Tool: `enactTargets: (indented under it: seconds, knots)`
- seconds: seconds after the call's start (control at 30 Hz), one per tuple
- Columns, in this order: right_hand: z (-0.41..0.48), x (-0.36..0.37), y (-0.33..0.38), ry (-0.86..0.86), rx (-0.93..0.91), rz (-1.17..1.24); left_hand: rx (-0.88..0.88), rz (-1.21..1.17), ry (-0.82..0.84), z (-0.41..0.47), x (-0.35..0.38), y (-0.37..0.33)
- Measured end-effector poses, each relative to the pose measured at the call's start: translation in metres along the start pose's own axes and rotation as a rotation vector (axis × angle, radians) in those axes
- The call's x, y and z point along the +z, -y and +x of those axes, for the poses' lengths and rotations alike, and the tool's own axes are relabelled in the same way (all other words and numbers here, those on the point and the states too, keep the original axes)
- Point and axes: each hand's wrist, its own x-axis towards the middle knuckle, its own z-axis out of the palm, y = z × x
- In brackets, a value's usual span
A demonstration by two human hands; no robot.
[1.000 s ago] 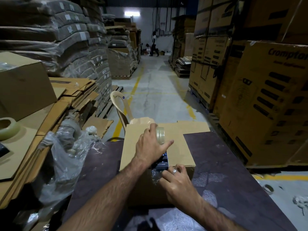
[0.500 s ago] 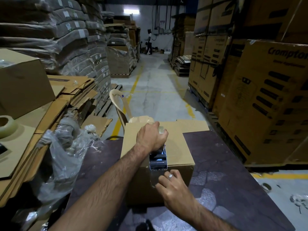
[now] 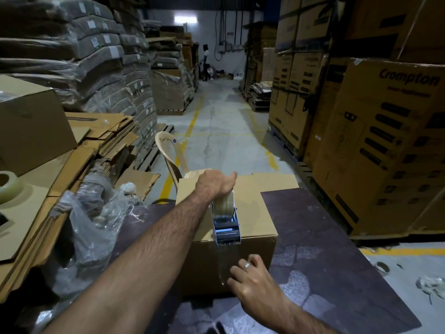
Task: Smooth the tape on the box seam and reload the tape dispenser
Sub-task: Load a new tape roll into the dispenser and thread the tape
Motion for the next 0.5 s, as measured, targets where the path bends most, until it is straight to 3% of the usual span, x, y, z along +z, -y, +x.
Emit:
enactTargets:
  seconds: [0.13,0.23,0.5]
  knots:
    - [-0.004,0.006,0.003,-0.016,0.054,0.013,0.033,0.056,-0.314,-0.045,0.003,-0.001]
    - [-0.003,0.011,0.008,-0.046,0.082,0.021,0.115,0.196,-0.35,-0.067,0.021,0.001]
    - [0.0,0.006,0.014,-0.049,0.057,0.021,0.224,0.251,-0.281,-0.044,0.014,-0.004]
